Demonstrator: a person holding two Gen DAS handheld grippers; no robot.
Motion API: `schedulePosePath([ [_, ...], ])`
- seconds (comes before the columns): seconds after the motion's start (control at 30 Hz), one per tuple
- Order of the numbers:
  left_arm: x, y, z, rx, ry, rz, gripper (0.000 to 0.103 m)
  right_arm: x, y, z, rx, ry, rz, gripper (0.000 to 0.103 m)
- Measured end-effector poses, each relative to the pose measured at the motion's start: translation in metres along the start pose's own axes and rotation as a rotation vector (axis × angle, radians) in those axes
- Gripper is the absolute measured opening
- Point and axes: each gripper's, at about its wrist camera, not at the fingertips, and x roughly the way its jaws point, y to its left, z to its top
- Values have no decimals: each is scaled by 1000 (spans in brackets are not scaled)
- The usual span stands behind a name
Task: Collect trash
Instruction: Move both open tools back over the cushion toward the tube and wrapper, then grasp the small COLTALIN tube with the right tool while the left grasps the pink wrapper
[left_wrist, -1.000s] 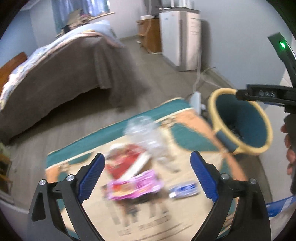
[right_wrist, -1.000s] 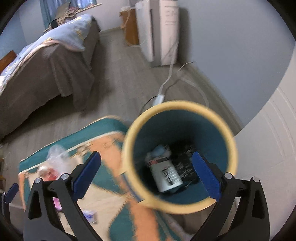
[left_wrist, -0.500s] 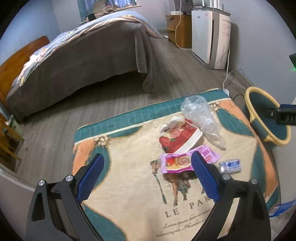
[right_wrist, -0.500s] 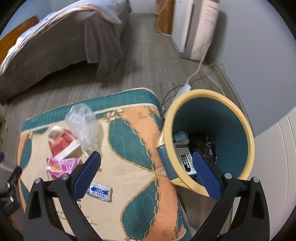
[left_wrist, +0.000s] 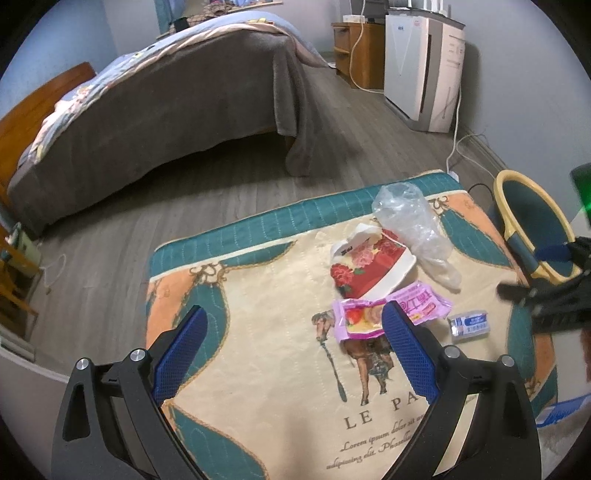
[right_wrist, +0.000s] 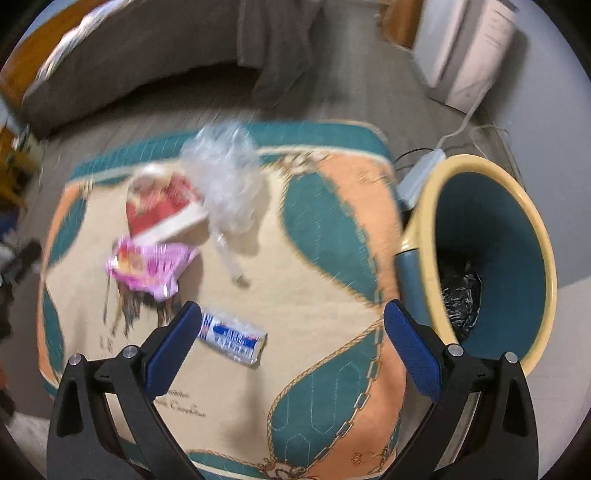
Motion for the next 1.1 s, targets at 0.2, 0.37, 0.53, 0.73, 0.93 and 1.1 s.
schedulePosePath([
  [0.2,5,9,-4,-16,26,-10,94,35,31,-17,-174,131,-29,95],
  [0.37,13,8,-7,-3,56,-11,94,52,47,-21,-255,143,-65,84],
  [0.53,23,2,-10,24,80,-13,94,52,65,-22,-318,100,-23,65],
  [0.73,41,-16,-14,123,88,-35,94,48,77,-26,-337,110,31,28],
  [0.93,57,-45,-21,206,112,-129,92,37,49,-12,-194,148,64,23],
  [1.1,72,-75,-31,331,148,-105,76,30,23,-5,-77,140,106,23],
])
